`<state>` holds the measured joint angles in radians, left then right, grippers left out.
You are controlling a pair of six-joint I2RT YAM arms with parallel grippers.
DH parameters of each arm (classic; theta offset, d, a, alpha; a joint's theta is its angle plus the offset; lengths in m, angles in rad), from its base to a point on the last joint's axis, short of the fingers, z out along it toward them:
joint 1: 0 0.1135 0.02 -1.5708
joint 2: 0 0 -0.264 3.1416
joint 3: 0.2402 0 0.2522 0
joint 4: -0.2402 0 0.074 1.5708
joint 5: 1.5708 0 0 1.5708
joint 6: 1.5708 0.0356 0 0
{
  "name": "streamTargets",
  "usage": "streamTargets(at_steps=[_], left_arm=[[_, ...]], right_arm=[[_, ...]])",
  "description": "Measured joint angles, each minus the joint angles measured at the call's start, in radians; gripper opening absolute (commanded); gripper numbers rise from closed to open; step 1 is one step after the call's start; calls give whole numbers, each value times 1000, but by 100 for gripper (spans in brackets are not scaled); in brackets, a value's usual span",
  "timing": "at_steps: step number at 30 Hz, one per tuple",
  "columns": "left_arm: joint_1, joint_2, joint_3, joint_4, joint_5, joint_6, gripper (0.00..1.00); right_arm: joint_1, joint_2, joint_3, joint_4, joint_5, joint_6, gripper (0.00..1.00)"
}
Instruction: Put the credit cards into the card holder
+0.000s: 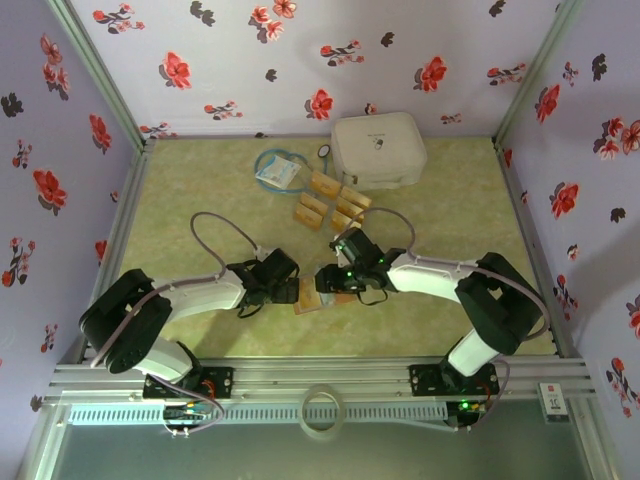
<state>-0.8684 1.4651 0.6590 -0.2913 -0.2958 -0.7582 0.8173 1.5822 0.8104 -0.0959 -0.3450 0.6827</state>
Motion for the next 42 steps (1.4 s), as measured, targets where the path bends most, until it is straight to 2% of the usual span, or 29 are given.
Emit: streamTargets(at_steps=[7,12,22,29,35,42], left_arm=[[50,-146,-92,11,-1,-32,100],[92,-209,-112,11,-1,-46,100],[119,-253,-118,0,-1,-48,100],[120,-254,-118,-1,0,-48,100],[114,-253,-108,-7,12,-31,100],[40,-190,-15,-15,18,-13,100]], right_arm=[[40,3,43,36,-11,37,46],[79,65,87,72,-18,62,46],[117,197,135,105,-33,88,45],[117,208,169,89,-47,82,46],[80,87,180,-10,-5,24,48],[-71,-120,127,-149,134,-72,52]])
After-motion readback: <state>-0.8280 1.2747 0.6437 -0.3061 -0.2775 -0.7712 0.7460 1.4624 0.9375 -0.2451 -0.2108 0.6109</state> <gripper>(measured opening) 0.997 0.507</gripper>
